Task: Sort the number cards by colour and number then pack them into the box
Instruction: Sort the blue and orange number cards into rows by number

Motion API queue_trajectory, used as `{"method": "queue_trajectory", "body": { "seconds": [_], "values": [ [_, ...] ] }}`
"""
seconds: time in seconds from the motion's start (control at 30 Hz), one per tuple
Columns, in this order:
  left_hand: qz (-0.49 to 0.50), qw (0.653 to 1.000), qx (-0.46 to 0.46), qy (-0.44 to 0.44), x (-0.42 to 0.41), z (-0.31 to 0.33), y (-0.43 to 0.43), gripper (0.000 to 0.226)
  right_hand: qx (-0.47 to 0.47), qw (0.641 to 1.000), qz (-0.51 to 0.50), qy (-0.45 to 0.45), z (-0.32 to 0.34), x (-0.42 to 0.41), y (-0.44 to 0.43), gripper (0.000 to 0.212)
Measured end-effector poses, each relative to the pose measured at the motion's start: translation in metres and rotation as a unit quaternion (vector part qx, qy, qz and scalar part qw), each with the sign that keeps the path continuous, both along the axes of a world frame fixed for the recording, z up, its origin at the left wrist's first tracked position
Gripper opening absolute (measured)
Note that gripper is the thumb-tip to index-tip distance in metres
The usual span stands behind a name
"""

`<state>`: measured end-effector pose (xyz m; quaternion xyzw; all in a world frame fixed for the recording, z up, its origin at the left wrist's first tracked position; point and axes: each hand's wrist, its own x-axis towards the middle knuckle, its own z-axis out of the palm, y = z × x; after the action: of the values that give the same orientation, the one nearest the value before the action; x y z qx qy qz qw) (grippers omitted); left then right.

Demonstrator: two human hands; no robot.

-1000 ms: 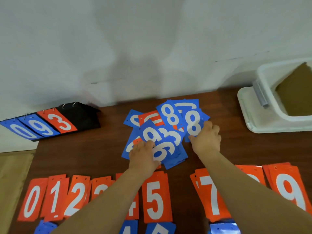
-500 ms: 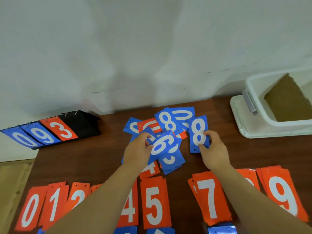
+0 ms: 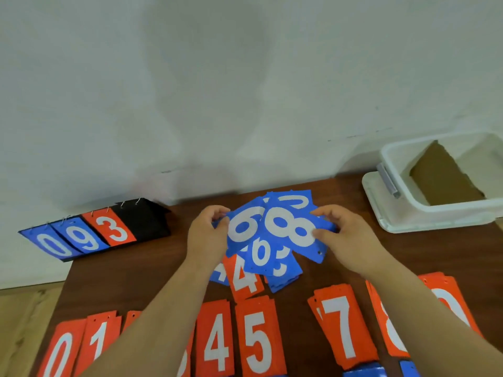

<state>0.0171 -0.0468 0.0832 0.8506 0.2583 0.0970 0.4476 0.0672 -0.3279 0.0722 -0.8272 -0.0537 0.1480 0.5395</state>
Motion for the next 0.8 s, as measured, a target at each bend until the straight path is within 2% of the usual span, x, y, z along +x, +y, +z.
{"method": "queue_trajectory", "body": {
  "seconds": [0.2, 0.43, 0.63, 0.73, 0.8],
  "values": [
    [0.006, 0.989, -0.136, -0.064, -0.059, 0.069, 0.021, 0.019, 0.008, 0.990, 0.139, 0.004, 0.075, -0.030, 0.035, 0.030],
    [-0.073, 0.977, -0.171, -0.105, -0.163, 0.146, 0.048, 0.045, 0.006, 0.977, 0.205, -0.056, 0.164, -0.093, 0.093, 0.031],
    [-0.066, 0.964, -0.221, -0.134, -0.249, 0.187, 0.076, 0.040, -0.011, 0.963, 0.247, -0.105, 0.220, -0.155, 0.142, 0.032],
    [-0.101, 0.967, -0.192, -0.134, -0.285, 0.200, 0.088, 0.026, -0.020, 0.957, 0.270, -0.107, 0.243, -0.186, 0.163, 0.034],
    [-0.125, 0.974, -0.137, -0.130, -0.306, 0.204, 0.097, 0.028, -0.006, 0.955, 0.279, -0.102, 0.253, -0.205, 0.176, 0.036]
  ]
}}
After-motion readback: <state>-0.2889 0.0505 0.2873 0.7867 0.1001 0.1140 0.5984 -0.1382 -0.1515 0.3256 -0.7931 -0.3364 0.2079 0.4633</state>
